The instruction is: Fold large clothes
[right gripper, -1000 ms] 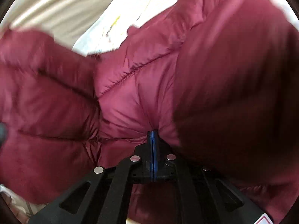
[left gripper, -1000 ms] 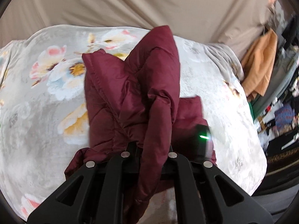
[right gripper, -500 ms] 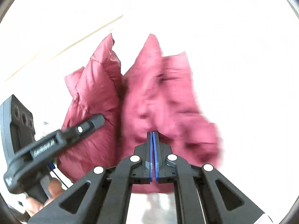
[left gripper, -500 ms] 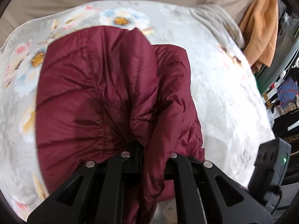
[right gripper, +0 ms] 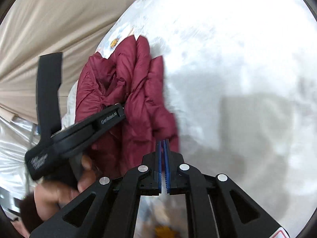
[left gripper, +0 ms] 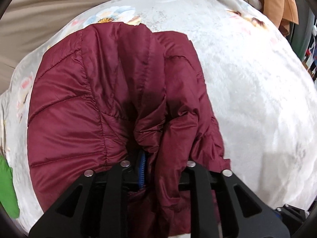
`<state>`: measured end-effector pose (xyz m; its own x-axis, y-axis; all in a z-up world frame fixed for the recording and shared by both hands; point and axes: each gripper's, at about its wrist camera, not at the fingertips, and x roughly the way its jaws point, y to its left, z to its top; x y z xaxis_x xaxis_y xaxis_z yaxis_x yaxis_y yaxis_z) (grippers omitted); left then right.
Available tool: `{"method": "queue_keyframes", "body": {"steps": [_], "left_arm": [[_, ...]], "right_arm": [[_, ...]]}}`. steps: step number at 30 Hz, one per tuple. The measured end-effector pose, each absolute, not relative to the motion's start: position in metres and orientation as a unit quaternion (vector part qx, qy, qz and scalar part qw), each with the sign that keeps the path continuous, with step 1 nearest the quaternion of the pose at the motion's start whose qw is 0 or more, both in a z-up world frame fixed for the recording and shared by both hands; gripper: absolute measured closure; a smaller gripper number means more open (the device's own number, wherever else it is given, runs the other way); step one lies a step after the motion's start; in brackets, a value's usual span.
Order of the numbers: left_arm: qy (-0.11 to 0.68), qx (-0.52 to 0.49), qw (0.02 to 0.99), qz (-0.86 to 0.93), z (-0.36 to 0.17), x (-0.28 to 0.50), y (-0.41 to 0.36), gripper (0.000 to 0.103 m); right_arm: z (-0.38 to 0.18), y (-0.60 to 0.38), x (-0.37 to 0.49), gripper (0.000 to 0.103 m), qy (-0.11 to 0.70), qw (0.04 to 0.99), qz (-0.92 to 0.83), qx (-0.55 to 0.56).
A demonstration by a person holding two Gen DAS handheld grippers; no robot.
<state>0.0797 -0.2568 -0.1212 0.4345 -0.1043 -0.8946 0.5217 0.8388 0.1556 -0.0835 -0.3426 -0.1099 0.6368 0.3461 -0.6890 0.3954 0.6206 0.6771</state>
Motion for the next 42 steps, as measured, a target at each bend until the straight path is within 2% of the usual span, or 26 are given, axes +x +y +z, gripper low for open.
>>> {"method": "queue_keyframes", "body": {"steps": [7, 10, 15, 16, 18, 20, 24, 28, 29, 30, 31, 33, 36, 40, 42], "left_arm": [[0.475, 0.123, 0.849, -0.197, -0.055, 0.061, -0.219, 0.078], [0.452, 0.092, 0.865, -0.199, -0.022, 0.053, -0.198, 0.071], [0.422, 0.043, 0.889, -0.171, 0.019, 0.058, -0.152, 0.064], [0.421, 0.035, 0.892, -0.163, 0.021, 0.06, -0.143, 0.061], [0.425, 0.021, 0.895, -0.136, 0.018, 0.066, -0.112, 0.06], [0.439, 0.016, 0.892, -0.111, 0.008, 0.072, -0.086, 0.061], [0.478, 0.003, 0.875, -0.07, -0.03, 0.077, -0.053, 0.061], [0.503, -0.001, 0.861, -0.076, -0.055, 0.075, -0.055, 0.062], [0.505, 0.007, 0.86, -0.074, -0.061, 0.075, -0.059, 0.062], [0.506, 0.012, 0.859, -0.073, -0.064, 0.074, -0.062, 0.062], [0.507, 0.017, 0.859, -0.074, -0.067, 0.074, -0.066, 0.062], [0.509, 0.023, 0.857, -0.078, -0.07, 0.075, -0.071, 0.061], [0.52, 0.039, 0.848, -0.092, -0.08, 0.077, -0.082, 0.059], [0.531, 0.084, 0.839, -0.087, -0.104, 0.08, -0.106, 0.058], [0.527, 0.105, 0.839, -0.083, -0.11, 0.08, -0.112, 0.058]], "right_arm": [[-0.07, -0.365, -0.118, 0.093, 0.417, 0.823, -0.044, 0.384], [-0.049, -0.36, -0.107, 0.087, 0.405, 0.845, -0.038, 0.349], [-0.012, -0.343, -0.07, 0.073, 0.386, 0.882, -0.02, 0.269], [-0.008, -0.34, -0.066, 0.07, 0.384, 0.886, -0.018, 0.258], [0.002, -0.33, -0.056, 0.055, 0.375, 0.894, -0.009, 0.244], [0.01, -0.318, -0.046, 0.05, 0.373, 0.896, 0.008, 0.243], [0.009, -0.296, -0.032, 0.047, 0.391, 0.885, 0.033, 0.251], [-0.002, -0.282, -0.015, 0.047, 0.417, 0.875, 0.026, 0.245], [-0.011, -0.278, -0.008, 0.048, 0.434, 0.868, 0.024, 0.238], [-0.02, -0.277, -0.004, 0.074, 0.447, 0.86, 0.027, 0.243], [-0.029, -0.278, -0.001, 0.093, 0.458, 0.851, 0.037, 0.253], [-0.035, -0.287, -0.007, 0.097, 0.455, 0.848, 0.03, 0.272], [-0.042, -0.309, -0.023, 0.097, 0.441, 0.85, 0.006, 0.287], [-0.103, -0.321, -0.02, 0.098, 0.502, 0.809, -0.003, 0.307], [-0.116, -0.326, -0.019, 0.098, 0.51, 0.795, -0.003, 0.329]]}}
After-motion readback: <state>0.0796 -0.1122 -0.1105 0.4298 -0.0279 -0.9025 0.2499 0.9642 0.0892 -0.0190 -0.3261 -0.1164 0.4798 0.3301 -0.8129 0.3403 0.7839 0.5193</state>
